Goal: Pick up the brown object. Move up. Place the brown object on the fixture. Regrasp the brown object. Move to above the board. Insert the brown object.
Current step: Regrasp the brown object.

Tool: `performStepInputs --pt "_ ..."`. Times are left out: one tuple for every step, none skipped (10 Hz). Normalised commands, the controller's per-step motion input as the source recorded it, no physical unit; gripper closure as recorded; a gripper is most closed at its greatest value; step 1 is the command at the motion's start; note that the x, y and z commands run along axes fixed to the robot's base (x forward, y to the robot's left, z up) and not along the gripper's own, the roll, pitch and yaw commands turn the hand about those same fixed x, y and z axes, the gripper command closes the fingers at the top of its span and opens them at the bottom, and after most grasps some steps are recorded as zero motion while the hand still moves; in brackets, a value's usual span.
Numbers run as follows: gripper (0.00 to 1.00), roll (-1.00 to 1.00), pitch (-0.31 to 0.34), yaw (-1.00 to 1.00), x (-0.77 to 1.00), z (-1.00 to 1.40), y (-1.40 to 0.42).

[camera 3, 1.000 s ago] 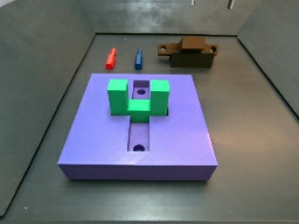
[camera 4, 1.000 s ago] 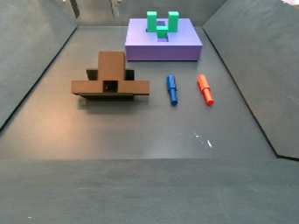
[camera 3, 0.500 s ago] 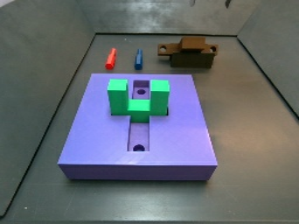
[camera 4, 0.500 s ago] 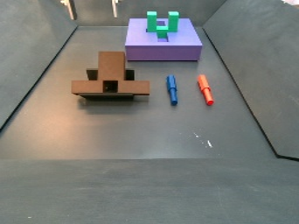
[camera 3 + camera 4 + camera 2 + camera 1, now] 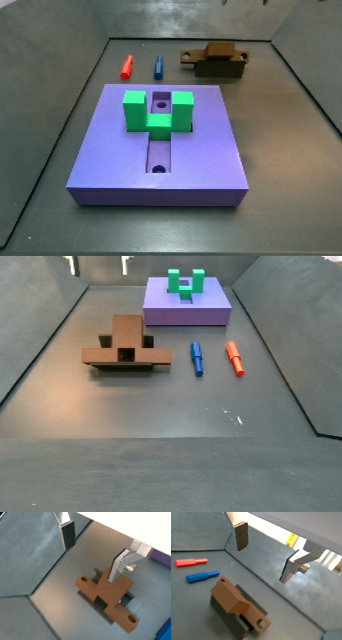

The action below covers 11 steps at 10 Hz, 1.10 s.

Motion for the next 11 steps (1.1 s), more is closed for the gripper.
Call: performStepInputs --pt "0.00 1.00 0.003 0.22 0.00 -0.21 -0.10" --pt "0.00 0.97 0.000 0.23 0.00 -0.35 -0.05" --pt "0.00 0.83 0.000 0.27 0.00 -0.45 -0.01" --pt "0.00 0.70 0.114 0.29 0.01 -0.27 0.00" --pt "0.00 0.00 -0.003 0.00 -0.01 0.00 0.00" --pt "0.00 0.04 0.000 0.00 0.00 -0.13 0.00" --pt "0.00 0.51 0.186 0.00 -0.15 -0.57 0.03" --pt "0.00 0.32 0.249 0.00 -0.09 -0.74 0.00" --pt "0.00 -0.06 0.000 0.06 -0.03 -0.61 0.00" --pt "0.00 -0.10 0.000 0.08 0.06 -0.38 0.00" --pt "0.00 0.00 0.000 0.04 0.00 -0.31 0.00"
